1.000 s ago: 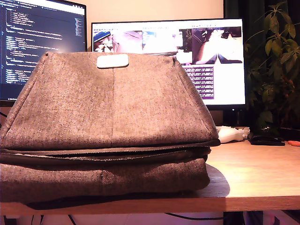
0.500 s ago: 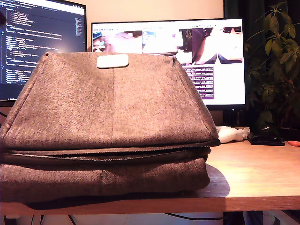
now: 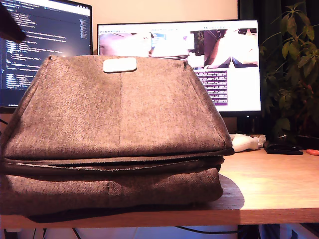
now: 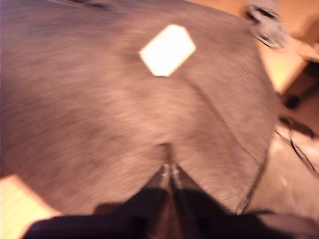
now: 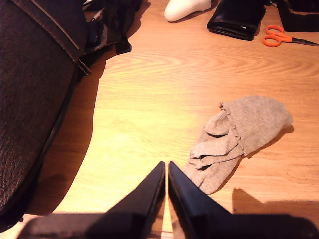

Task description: Pack the pair of socks inside the grey Google backpack

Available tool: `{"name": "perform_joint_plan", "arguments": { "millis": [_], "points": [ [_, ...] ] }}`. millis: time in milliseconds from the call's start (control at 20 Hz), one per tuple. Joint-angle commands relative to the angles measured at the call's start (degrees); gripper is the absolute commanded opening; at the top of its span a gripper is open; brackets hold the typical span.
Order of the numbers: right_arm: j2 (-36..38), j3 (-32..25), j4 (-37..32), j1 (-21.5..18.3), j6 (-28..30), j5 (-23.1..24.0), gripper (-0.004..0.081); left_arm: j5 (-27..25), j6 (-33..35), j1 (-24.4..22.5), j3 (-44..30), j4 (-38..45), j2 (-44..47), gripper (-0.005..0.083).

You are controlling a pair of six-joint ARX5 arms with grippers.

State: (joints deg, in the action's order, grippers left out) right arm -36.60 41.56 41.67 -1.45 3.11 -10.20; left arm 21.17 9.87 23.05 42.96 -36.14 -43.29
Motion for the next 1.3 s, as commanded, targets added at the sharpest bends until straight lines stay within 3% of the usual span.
{"name": "perform_joint_plan", "arguments": {
  "millis": [0,50,100,450,700,1050,1150,1250],
  "points": [
    [0.0,-0.2,-0.8,-0.1,0.3,-0.4,-0.0011,-0.5,5.6,1.0,-0.6,2.1,-1.4,0.0574],
    [0.0,-0.2,-1.1,-0.1,0.3,-0.4,-0.0011,-1.6,5.2,1.5,-0.6,3.3,-2.5,0.0766],
    [0.0,-0.2,-1.2,-0.1,0.3,-0.4,-0.0011,-3.0,5.2,2.0,-0.6,3.8,-3.7,0.0780],
    [0.0,-0.2,-1.4,-0.1,0.3,-0.4,-0.0011,-8.9,-2.3,6.3,-0.6,10.0,-10.8,0.0783],
    [0.0,-0.2,-1.3,-0.1,0.3,-0.4,-0.0011,-9.0,-9.9,6.9,-0.6,11.0,-12.2,0.0783],
    [0.0,-0.2,-1.3,-0.1,0.3,-0.4,-0.0011,-13.4,-11.7,6.9,-0.6,11.0,-12.5,0.0782],
    [0.0,-0.2,-1.4,-0.1,0.3,-0.4,-0.0011,-17.3,-11.7,6.9,-0.6,10.6,-13.2,0.0743],
    [0.0,-0.2,-1.5,-0.1,0.3,-0.4,-0.0011,-20.6,-11.6,7.0,-0.6,10.3,-14.6,0.0539]
  ]
}}
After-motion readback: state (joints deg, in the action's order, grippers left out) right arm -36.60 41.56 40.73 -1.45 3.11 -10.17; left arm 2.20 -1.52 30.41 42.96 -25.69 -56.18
